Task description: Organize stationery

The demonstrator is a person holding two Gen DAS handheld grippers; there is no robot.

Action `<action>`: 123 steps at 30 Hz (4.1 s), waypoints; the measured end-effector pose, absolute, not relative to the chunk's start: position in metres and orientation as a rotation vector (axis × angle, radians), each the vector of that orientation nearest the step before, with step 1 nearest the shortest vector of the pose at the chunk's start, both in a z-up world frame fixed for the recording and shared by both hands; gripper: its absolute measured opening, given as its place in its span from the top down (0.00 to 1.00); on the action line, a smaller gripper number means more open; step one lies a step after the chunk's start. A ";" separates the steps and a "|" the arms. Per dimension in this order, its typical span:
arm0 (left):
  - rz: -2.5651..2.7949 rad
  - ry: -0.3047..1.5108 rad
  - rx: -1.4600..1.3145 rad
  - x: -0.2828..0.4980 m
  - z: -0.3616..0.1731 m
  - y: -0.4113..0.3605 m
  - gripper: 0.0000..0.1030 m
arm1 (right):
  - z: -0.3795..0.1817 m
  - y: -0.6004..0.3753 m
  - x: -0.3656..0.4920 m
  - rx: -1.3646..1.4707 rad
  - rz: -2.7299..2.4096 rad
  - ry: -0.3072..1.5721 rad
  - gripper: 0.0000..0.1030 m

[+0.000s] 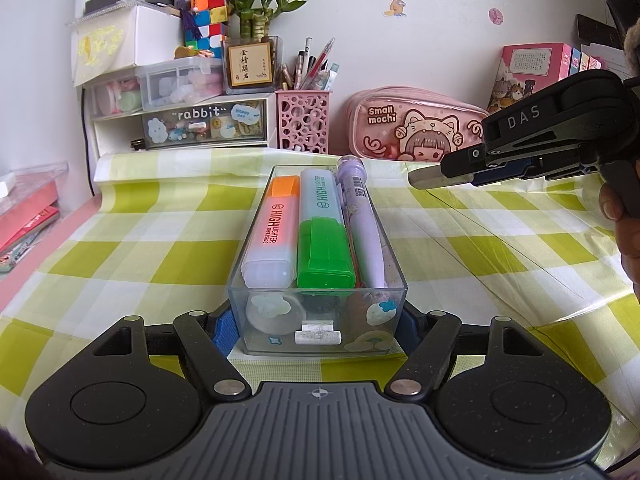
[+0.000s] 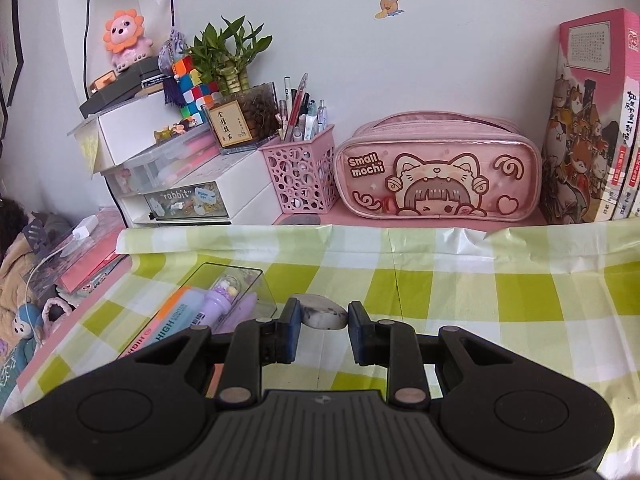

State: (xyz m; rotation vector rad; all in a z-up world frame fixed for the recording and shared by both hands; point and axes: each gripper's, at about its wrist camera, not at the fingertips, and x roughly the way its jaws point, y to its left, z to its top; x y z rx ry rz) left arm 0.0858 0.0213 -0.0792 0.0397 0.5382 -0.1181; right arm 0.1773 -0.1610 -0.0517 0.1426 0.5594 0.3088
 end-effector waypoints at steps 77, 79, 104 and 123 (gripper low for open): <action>-0.121 0.534 0.047 0.087 -0.078 0.023 0.30 | -0.041 -0.061 0.246 0.124 0.419 0.636 0.87; -0.121 0.534 0.047 0.087 -0.078 0.023 0.30 | -0.040 -0.060 0.245 0.120 0.421 0.636 0.87; -0.136 0.556 0.039 0.092 -0.078 0.024 0.29 | -0.044 -0.143 0.176 0.277 0.361 0.558 0.86; -0.117 0.737 0.070 0.160 -0.063 0.003 0.29 | -0.064 -0.203 0.138 0.387 0.296 0.571 0.86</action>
